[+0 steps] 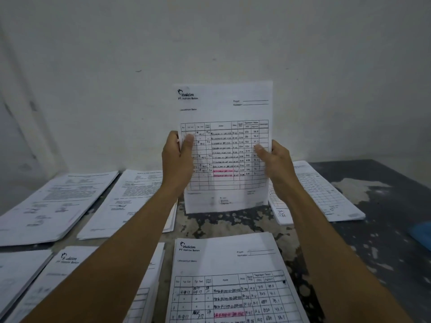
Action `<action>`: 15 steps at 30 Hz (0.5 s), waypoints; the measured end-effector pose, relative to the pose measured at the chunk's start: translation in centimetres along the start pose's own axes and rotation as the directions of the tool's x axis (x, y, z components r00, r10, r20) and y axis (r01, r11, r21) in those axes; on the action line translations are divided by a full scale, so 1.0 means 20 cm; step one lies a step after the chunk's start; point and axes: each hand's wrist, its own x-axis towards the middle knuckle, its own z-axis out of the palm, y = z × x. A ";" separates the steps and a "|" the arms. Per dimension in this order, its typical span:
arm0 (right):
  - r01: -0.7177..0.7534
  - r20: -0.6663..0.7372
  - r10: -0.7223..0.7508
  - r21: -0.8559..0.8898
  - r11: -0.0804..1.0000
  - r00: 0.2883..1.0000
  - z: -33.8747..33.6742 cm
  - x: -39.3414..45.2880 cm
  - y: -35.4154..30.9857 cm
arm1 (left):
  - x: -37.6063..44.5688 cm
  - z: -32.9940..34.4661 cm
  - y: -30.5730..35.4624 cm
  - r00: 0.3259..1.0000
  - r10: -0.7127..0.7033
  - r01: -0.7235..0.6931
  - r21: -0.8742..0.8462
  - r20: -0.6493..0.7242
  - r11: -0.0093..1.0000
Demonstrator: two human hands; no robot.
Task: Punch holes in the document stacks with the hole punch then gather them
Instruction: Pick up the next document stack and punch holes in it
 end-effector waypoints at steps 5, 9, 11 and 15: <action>0.001 0.052 -0.005 0.082 0.997 0.999 -0.05 0.00 -0.10 | 0.01 -0.05 0.09 1.000 0.011 -0.009 -0.079 0.018 0.997; -0.008 0.056 0.002 0.116 0.993 0.998 -0.07 -0.04 -0.15 | -0.01 -0.06 0.15 0.995 0.090 -0.086 -0.111 0.032 0.990; -0.021 0.055 0.015 0.114 0.993 0.998 -0.09 -0.06 -0.16 | -0.03 -0.06 0.17 0.994 0.103 -0.099 -0.113 0.037 0.989; -0.038 0.060 0.033 0.095 0.995 0.998 -0.16 -0.11 -0.20 | -0.07 -0.04 0.23 0.996 0.059 -0.051 -0.115 0.071 0.992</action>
